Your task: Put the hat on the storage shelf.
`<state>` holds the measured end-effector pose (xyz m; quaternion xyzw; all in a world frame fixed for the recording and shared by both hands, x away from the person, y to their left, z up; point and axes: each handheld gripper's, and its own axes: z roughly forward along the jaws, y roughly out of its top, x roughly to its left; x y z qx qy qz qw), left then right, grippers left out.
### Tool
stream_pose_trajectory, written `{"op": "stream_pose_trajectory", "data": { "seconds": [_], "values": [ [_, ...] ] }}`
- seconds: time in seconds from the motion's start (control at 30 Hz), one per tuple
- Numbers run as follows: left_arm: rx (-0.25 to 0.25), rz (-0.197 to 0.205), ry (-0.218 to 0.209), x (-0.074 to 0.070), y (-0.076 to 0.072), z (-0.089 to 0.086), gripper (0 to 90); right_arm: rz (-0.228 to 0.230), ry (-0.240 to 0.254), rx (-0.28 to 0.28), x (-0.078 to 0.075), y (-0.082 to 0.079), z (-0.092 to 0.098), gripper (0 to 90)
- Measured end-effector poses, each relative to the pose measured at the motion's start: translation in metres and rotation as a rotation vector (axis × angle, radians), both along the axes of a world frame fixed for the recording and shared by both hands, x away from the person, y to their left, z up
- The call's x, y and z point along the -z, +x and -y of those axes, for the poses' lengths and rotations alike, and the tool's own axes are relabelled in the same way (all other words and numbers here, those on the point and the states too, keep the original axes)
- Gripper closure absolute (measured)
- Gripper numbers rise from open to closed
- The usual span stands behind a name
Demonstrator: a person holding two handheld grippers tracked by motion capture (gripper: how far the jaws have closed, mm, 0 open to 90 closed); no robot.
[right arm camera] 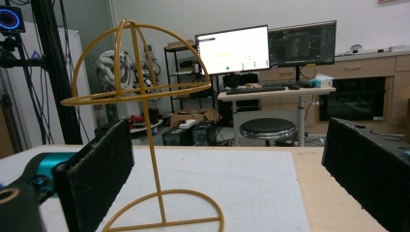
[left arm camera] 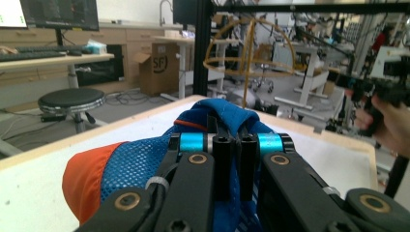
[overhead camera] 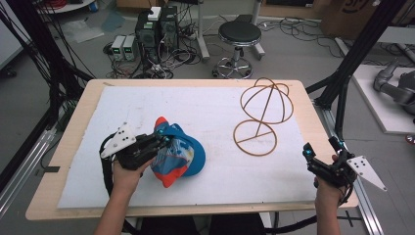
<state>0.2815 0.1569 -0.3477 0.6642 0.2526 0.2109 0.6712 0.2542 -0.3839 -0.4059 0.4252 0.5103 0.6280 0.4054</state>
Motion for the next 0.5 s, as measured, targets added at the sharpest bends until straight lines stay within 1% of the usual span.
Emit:
{"op": "stream_pose_trajectory", "data": {
  "seconds": [0.03,0.13,0.23,0.43,0.5],
  "values": [
    [0.000,0.000,0.000,0.000,0.000,0.000,89.0,-0.002,0.000,0.000,0.000,0.000,0.000,4.1],
    [-0.011,0.018,-0.018,-0.011,0.002,0.005,89.0,0.003,0.000,0.002,0.000,0.000,0.000,4.1],
    [-0.032,0.030,-0.026,-0.022,0.004,0.009,89.0,0.000,0.002,0.001,0.000,0.000,0.000,4.1],
    [-0.087,0.064,-0.071,-0.047,0.007,0.018,89.0,0.002,0.004,0.001,0.000,0.000,0.001,4.1],
    [-0.106,0.077,-0.077,-0.053,0.008,0.022,89.0,0.001,0.005,0.002,0.000,0.000,0.001,4.1]
  ]
}}
